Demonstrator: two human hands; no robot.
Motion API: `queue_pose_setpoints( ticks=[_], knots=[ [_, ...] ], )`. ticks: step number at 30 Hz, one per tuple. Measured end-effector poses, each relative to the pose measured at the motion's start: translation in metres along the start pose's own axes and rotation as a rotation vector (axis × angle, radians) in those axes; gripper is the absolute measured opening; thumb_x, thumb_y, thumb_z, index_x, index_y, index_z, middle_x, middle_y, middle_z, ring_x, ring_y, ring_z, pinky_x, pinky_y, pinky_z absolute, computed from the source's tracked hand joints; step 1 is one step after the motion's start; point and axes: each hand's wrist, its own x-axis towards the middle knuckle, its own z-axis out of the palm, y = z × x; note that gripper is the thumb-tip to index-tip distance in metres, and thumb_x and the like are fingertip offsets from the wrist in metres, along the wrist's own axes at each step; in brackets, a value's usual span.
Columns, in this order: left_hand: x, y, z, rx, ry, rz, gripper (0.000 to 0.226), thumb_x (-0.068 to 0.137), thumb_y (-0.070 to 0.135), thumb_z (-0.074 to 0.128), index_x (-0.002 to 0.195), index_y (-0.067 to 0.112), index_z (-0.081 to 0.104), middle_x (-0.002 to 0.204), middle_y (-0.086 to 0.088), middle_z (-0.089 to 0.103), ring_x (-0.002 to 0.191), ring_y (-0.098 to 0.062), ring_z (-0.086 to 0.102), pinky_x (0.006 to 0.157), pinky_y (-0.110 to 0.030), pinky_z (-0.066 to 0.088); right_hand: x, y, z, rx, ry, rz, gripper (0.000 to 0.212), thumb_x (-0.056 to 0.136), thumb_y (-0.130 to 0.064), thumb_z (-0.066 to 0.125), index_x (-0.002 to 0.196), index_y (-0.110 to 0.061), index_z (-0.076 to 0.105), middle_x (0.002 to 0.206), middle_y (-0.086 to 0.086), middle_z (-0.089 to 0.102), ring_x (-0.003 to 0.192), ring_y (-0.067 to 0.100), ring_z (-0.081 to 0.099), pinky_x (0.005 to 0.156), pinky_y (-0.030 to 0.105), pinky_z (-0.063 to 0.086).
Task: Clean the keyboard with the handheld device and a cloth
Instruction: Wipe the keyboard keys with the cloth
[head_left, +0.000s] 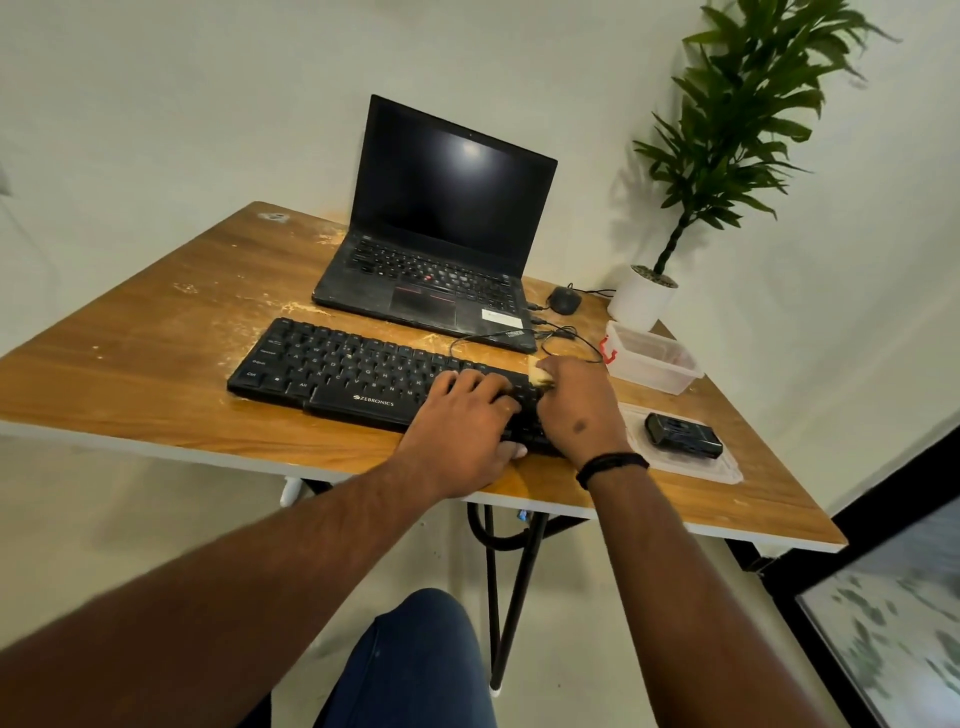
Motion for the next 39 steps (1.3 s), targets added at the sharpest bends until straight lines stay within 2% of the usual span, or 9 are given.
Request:
queue_pose_setpoints(
  ticks=[6,10,14,17,22,25,29,36,39],
  knots=[
    [-0.003,0.000,0.001,0.013,0.012,-0.009,0.048,0.093,0.048,0.050,0.131,0.020,0.060,0.149,-0.004,0.039,0.138,-0.024,0.031,0.118,-0.049,0.022,-0.003,-0.009,0.018,-0.176,-0.157,-0.108,0.012,0.093,-0.012,0.056,0.102,-0.012,0.063,0.100,0.008,0.063,0.092,0.024,0.058,0.078,0.035,0.048],
    [-0.001,-0.001,0.003,0.017,0.010,-0.012,0.053,0.096,0.059,0.047,0.132,0.023,0.060,0.147,-0.003,0.039,0.137,-0.023,0.032,0.117,-0.049,0.023,0.005,-0.004,-0.006,-0.045,-0.244,-0.059,0.017,0.091,-0.007,0.053,0.093,-0.013,0.068,0.087,0.005,0.063,0.085,0.023,0.056,0.069,0.031,0.041],
    [-0.002,-0.002,0.005,0.007,0.015,-0.013,0.056,0.095,0.062,0.047,0.139,0.028,0.056,0.145,-0.002,0.040,0.135,-0.023,0.033,0.117,-0.048,0.025,0.017,-0.006,-0.011,0.053,-0.143,-0.053,0.020,0.087,0.000,0.053,0.091,-0.011,0.070,0.090,0.005,0.066,0.085,0.020,0.058,0.070,0.030,0.046],
    [-0.001,-0.001,0.005,0.009,0.006,-0.020,0.053,0.095,0.061,0.047,0.134,0.026,0.058,0.140,-0.002,0.042,0.132,-0.022,0.034,0.117,-0.047,0.024,0.013,-0.019,0.001,0.051,-0.193,-0.098,0.019,0.086,0.002,0.053,0.079,-0.015,0.061,0.080,0.002,0.060,0.078,0.020,0.055,0.061,0.024,0.037],
    [-0.002,0.000,0.005,0.031,0.026,-0.025,0.053,0.095,0.063,0.047,0.130,0.025,0.060,0.132,-0.002,0.044,0.127,-0.022,0.037,0.113,-0.046,0.028,0.006,-0.018,0.002,0.008,-0.201,-0.102,0.024,0.083,-0.002,0.050,0.062,-0.014,0.050,0.064,0.003,0.052,0.067,0.021,0.048,0.055,0.029,0.030],
    [-0.002,0.001,0.003,0.023,0.013,-0.011,0.054,0.096,0.062,0.047,0.136,0.028,0.057,0.134,-0.002,0.043,0.128,-0.022,0.036,0.114,-0.045,0.027,0.012,-0.010,-0.015,0.046,-0.265,-0.090,0.017,0.087,-0.005,0.053,0.076,-0.008,0.067,0.075,0.010,0.064,0.074,0.024,0.058,0.056,0.028,0.037],
    [-0.002,0.001,-0.001,0.005,-0.004,-0.025,0.056,0.096,0.063,0.046,0.140,0.030,0.054,0.134,0.001,0.043,0.128,-0.020,0.036,0.114,-0.044,0.027,0.012,-0.001,-0.008,-0.003,-0.107,-0.032,0.011,0.090,-0.010,0.059,0.097,-0.010,0.068,0.093,0.006,0.067,0.085,0.022,0.058,0.070,0.031,0.045],
    [-0.003,0.001,-0.003,0.014,-0.009,-0.024,0.051,0.096,0.055,0.048,0.136,0.026,0.056,0.137,0.001,0.040,0.130,-0.020,0.034,0.115,-0.045,0.026,-0.036,-0.005,-0.002,-0.150,-0.190,-0.152,0.016,0.088,-0.011,0.058,0.102,-0.016,0.066,0.094,0.003,0.065,0.088,0.023,0.059,0.072,0.031,0.042],
    [-0.002,0.001,-0.002,0.005,-0.017,-0.015,0.056,0.095,0.061,0.047,0.139,0.027,0.054,0.137,0.001,0.041,0.130,-0.021,0.034,0.115,-0.045,0.025,-0.035,0.001,-0.016,-0.065,-0.271,-0.100,0.025,0.087,-0.005,0.058,0.105,-0.018,0.070,0.098,0.004,0.067,0.092,0.021,0.060,0.075,0.031,0.047]
  ],
)
